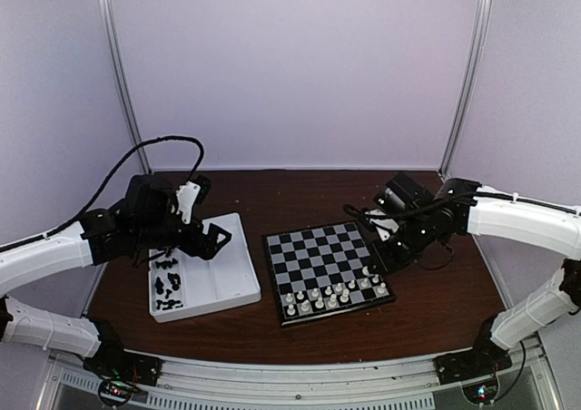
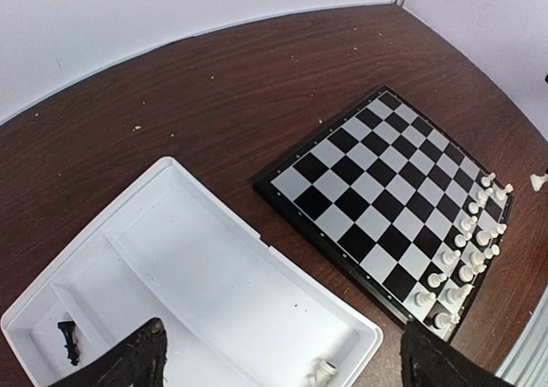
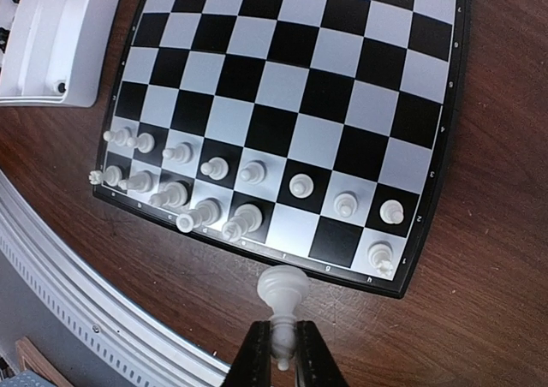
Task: Set up the chess pieces on the board
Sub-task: Place the chess piece on the chessboard.
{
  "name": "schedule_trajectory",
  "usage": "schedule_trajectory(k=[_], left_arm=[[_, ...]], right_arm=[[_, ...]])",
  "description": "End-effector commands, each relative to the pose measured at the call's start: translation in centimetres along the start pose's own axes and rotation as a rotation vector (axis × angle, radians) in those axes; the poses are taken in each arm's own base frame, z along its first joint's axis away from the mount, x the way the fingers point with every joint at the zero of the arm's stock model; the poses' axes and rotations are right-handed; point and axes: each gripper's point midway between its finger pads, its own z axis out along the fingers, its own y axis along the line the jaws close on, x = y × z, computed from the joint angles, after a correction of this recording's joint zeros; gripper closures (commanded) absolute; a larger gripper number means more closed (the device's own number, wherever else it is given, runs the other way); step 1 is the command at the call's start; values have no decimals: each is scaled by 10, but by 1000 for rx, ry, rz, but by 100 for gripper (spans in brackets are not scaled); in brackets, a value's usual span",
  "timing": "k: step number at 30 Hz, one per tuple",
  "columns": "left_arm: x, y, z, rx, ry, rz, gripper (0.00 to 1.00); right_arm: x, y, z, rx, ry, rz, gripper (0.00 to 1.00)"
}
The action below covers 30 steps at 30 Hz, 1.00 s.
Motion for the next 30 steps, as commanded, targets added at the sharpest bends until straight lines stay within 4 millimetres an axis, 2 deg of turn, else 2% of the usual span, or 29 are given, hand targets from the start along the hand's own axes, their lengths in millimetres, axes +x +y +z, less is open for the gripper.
schedule_trajectory(k=[1,15,30], left_arm=[[-3,5,-5,-41,29,-39,6],[16,0,7,-17,134,-26,17],[23,-2,18,-5,185,-7,18]], right_arm=[[9,-10,17,51,54,-4,90],[19,-10,55,45,124,0,89],[26,-9,80,46,184,-2,88]])
